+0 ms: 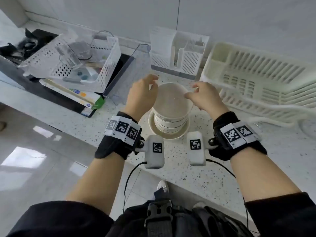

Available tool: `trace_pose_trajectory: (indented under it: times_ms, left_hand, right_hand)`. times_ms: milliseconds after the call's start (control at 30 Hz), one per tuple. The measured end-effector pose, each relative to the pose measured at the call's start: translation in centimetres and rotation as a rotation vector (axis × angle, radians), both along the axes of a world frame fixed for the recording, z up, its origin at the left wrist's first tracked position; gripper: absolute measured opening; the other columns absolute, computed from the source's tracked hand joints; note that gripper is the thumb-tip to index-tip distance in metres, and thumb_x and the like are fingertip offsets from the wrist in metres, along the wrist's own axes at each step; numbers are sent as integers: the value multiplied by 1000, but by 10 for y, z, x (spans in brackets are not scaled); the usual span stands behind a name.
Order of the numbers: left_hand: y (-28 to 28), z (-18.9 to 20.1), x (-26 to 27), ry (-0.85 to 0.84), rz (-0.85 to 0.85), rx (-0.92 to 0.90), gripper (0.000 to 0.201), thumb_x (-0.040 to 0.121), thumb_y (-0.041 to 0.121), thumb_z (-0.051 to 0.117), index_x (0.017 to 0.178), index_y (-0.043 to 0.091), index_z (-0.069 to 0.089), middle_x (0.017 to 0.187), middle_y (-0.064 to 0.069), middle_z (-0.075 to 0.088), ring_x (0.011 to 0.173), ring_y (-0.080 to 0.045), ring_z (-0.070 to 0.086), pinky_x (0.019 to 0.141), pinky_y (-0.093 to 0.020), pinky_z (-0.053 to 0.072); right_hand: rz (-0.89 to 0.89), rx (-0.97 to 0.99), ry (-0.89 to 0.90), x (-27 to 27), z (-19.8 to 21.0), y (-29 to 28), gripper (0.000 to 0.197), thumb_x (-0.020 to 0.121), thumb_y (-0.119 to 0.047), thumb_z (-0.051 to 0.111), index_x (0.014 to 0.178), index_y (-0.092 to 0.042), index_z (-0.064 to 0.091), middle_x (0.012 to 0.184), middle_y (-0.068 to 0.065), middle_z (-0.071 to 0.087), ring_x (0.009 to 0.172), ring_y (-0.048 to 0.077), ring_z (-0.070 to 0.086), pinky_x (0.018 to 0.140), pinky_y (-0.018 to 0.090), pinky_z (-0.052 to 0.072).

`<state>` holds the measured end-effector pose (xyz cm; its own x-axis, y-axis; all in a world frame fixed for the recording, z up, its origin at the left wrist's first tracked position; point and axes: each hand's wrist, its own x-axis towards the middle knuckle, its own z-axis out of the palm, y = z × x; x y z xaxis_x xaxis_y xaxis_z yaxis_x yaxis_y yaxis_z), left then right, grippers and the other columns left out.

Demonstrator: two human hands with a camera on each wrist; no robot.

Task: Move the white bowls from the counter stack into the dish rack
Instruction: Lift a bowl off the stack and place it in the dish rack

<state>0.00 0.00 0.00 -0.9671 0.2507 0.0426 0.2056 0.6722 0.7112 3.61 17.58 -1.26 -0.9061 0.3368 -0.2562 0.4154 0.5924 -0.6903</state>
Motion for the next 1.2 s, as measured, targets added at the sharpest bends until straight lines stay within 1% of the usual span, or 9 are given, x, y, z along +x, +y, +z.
trace_pose_trajectory:
  times_ms: [67,200,300,400,533,667,900,1067,1200]
  left_hand:
    - [-6,-12,-8,-77,52,54,33,97,16,36,124,14,55,122,-9,63,110,-25,58,87,-29,44]
    - [-17,-51,-20,-299,111,266,30,95,11,38,114,8,60,109,-11,68,99,-25,64,84,-36,53]
    - [-18,-72,-22,-383,84,252,28,94,9,40,109,5,63,96,-9,67,82,-18,60,75,-31,49]
    - [-14,-84,-18,-385,34,184,26,91,2,40,102,-1,63,83,-8,65,69,-15,56,68,-26,51]
    - [-9,-90,-11,-416,-1,181,30,88,-4,40,65,10,53,58,4,52,52,-7,43,43,-7,35]
    - [-9,-95,-9,-442,32,221,40,88,-3,39,56,20,44,56,1,45,53,-11,36,49,-17,30]
    - [-4,-81,3,-440,81,319,28,89,4,42,61,8,45,57,-2,38,55,-13,32,53,-22,27]
    - [4,-66,14,-413,158,353,39,93,16,41,54,14,38,55,2,39,54,-10,35,55,-22,31]
    - [19,-58,28,-388,149,270,45,86,43,40,108,7,56,106,-14,65,98,-30,61,89,-46,51]
  right_hand:
    - [-16,83,-14,-5,-6,-2,51,82,-26,65,129,-8,55,127,11,59,114,30,57,96,39,48]
    - [-1,103,-77,-7,-20,-7,21,80,-16,63,91,2,62,82,12,63,82,33,63,72,39,55]
    - [5,116,-64,-8,-26,-9,21,84,-10,61,100,4,63,98,21,67,79,37,66,67,45,61]
    - [18,104,-54,-9,-27,-9,17,86,-8,61,98,4,63,102,18,64,75,36,66,47,32,59]
    - [1,65,-49,-10,-29,-7,9,86,-9,61,82,-1,58,92,11,58,60,30,62,30,22,50]
    - [-19,28,-25,-7,-29,-4,14,84,-5,56,71,-4,52,68,6,53,47,24,60,25,16,41]
    - [-88,-25,58,3,-30,-1,14,84,-1,49,80,8,58,76,20,60,46,26,61,25,17,37]
    - [-172,-133,160,12,-19,7,23,83,-2,53,91,18,57,98,38,61,41,20,60,52,54,54]
    - [-218,-299,145,23,-13,15,15,87,2,50,95,5,62,102,22,63,48,20,59,47,40,57]
